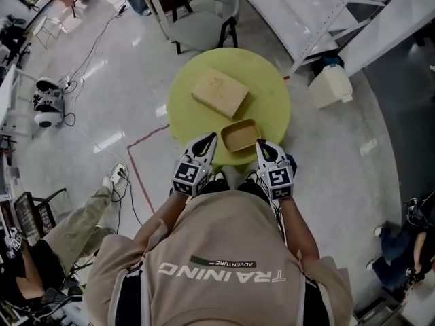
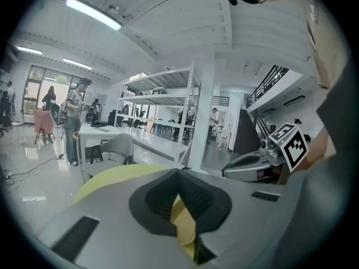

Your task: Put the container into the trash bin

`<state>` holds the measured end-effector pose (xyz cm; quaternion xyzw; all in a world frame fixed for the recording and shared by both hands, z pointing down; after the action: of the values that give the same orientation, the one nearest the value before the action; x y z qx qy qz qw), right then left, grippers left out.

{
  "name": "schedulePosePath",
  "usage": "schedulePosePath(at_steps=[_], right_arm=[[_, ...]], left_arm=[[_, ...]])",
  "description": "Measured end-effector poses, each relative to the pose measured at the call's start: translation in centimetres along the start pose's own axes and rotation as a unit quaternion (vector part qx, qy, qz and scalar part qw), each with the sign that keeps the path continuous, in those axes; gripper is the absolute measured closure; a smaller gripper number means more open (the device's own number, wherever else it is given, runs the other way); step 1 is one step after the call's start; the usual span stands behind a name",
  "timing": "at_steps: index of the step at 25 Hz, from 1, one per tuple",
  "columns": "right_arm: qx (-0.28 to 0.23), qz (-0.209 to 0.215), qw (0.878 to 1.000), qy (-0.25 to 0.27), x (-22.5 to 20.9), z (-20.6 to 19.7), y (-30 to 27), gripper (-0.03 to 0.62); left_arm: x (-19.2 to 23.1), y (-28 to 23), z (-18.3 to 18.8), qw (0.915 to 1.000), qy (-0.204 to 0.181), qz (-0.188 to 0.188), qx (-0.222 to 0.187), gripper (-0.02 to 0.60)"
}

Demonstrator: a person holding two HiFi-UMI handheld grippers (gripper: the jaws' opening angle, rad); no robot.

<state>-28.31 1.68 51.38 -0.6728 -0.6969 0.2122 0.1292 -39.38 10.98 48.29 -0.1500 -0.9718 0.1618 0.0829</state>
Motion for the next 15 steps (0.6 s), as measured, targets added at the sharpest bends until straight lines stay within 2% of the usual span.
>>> schedulePosePath(at_steps=[3, 7, 11, 15], right_arm=[[-0.009, 0.014, 1.000, 0.010, -0.4, 0.5, 0.9, 0.595], [-0.013, 0.027, 1.000, 0.002, -0.8, 0.2, 1.6, 0.595], [0.032, 0.063, 0.997, 0.023, -0.2, -2.0, 1.4, 0.595], [0.071, 0.107, 0.990, 0.065, 0.1, -4.6, -0.1, 0.594]], left_arm=[[-1.1, 0.1, 0.7, 0.9999, 0.009, 0.010, -0.002, 0.580], [-1.8, -0.1, 0.5, 0.9999, 0.000, 0.014, 0.000, 0.580], [-2.7, 0.1, 0.3, 0.9998, 0.006, 0.020, 0.000, 0.580], [-3.0, -0.2, -0.5, 0.9996, 0.013, 0.026, 0.004, 0.580]])
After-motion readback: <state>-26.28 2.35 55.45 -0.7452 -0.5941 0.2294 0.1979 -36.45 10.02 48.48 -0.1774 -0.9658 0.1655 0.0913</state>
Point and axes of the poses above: the fingertips, and each gripper's own axes: y backward along the fingers, x to its left, z out of its top, the point moved 1 cm from there along y, backward along the fingers, and after that the axes turned 9 degrees about z, right-handed, at the moved point
